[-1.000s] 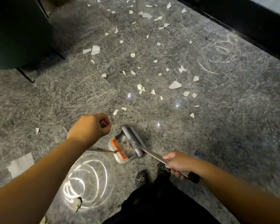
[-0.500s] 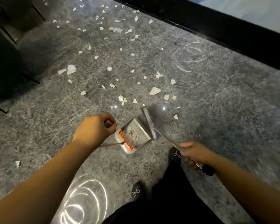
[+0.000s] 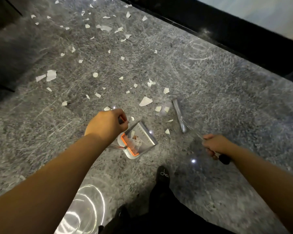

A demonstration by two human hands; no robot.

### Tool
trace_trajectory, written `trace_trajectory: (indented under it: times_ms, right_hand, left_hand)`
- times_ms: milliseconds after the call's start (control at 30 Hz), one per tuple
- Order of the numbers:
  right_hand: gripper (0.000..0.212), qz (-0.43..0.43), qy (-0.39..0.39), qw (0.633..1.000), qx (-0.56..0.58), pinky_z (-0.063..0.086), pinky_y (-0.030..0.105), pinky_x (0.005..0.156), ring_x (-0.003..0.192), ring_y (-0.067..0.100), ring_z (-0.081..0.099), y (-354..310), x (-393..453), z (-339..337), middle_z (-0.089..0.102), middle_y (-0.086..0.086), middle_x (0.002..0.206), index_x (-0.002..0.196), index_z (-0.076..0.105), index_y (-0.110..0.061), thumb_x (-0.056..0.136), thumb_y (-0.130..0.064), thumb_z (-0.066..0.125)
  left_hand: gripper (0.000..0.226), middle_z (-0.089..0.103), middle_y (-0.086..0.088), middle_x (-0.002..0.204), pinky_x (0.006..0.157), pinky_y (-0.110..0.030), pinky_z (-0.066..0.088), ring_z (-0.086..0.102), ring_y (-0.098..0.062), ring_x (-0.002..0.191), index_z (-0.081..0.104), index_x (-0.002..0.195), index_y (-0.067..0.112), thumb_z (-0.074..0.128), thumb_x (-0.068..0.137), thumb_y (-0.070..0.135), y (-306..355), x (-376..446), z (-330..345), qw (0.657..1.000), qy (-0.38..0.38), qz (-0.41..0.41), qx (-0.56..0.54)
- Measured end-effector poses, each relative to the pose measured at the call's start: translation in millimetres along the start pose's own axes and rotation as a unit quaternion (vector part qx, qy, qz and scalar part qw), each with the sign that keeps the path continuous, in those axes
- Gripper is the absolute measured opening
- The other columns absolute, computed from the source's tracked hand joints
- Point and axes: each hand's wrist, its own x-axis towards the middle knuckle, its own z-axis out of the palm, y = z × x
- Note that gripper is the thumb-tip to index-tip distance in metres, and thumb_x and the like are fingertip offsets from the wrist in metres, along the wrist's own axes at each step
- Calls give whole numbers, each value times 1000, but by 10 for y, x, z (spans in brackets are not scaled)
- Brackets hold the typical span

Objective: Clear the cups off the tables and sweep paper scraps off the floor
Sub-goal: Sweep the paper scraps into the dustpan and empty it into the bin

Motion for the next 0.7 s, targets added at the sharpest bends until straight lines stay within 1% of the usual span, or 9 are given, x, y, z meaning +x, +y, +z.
trace_trajectory:
  times_ms: [100, 167, 233, 333, 400, 500, 567, 633, 700]
  right_hand:
    - [33, -13, -11, 996, -93, 40, 24, 44, 49, 22, 47, -215, 365, -311, 53, 15, 54, 119, 54, 17, 93, -2, 47]
    - [37, -15, -10, 991, -135, 37, 29, 49, 53, 24, 46, -383, 576, -446, 51, 17, 60, 123, 50, 20, 90, 2, 47]
    - [42, -20, -18, 984, -177, 36, 28, 52, 55, 24, 46, -566, 758, -518, 52, 17, 62, 132, 45, 15, 92, 2, 47]
    - [48, -24, -53, 968, -242, 43, 24, 62, 63, 25, 55, -791, 957, -517, 59, 15, 66, 144, 33, 4, 97, -5, 43]
    - [44, -32, -55, 955, -288, 48, 30, 72, 74, 29, 61, -876, 1063, -491, 62, 14, 69, 138, 43, 6, 95, -3, 45]
    - [42, -49, -59, 938, -338, 51, 32, 68, 67, 28, 63, -861, 1125, -410, 64, 14, 70, 134, 48, 1, 92, -2, 47]
    - [47, -62, -68, 928, -362, 52, 30, 70, 71, 25, 64, -787, 1122, -355, 67, 16, 84, 141, 41, -8, 95, -10, 46]
    - [46, -74, -77, 916, -388, 52, 32, 80, 88, 26, 65, -680, 1095, -299, 66, 16, 106, 142, 40, -12, 97, -19, 47]
    - [45, -78, -93, 911, -393, 50, 31, 83, 100, 26, 63, -568, 1019, -235, 63, 15, 117, 140, 41, -13, 97, -20, 48]
  left_hand:
    - [7, 61, 6, 70, 61, -32, 51, 62, -21, 74, 66, 84, 28, 70, 85, 34, 162, 275, 60, 1000, 2, -23, -9]
    - [6, 61, 7, 69, 62, -33, 53, 62, -21, 73, 65, 81, 29, 70, 84, 33, 252, 423, 97, 1000, 5, -25, -7]
    - [8, 61, 8, 69, 61, -33, 52, 62, -20, 72, 64, 78, 30, 70, 83, 32, 316, 548, 121, 1000, 7, -27, 2]
    - [11, 62, 12, 67, 61, -32, 51, 61, -18, 70, 63, 75, 29, 71, 82, 32, 313, 670, 99, 999, 4, -34, 6]
    - [12, 60, 14, 65, 56, -27, 46, 59, -12, 66, 63, 74, 29, 72, 82, 32, 258, 721, 54, 999, 4, -45, 2]
    - [12, 58, 17, 67, 52, -23, 39, 57, -8, 63, 64, 75, 29, 73, 82, 32, 193, 750, -1, 999, 7, -52, 3]
    - [12, 59, 16, 65, 55, -26, 44, 58, -9, 64, 63, 74, 30, 72, 82, 33, 211, 762, -4, 999, 3, -52, 3]
    - [13, 59, 15, 64, 58, -29, 49, 59, -10, 65, 63, 74, 31, 72, 82, 35, 241, 773, 11, 999, -1, -47, -3]
    - [13, 60, 15, 65, 57, -29, 51, 60, -10, 65, 63, 74, 31, 71, 83, 37, 246, 793, 18, 999, -2, -44, -3]
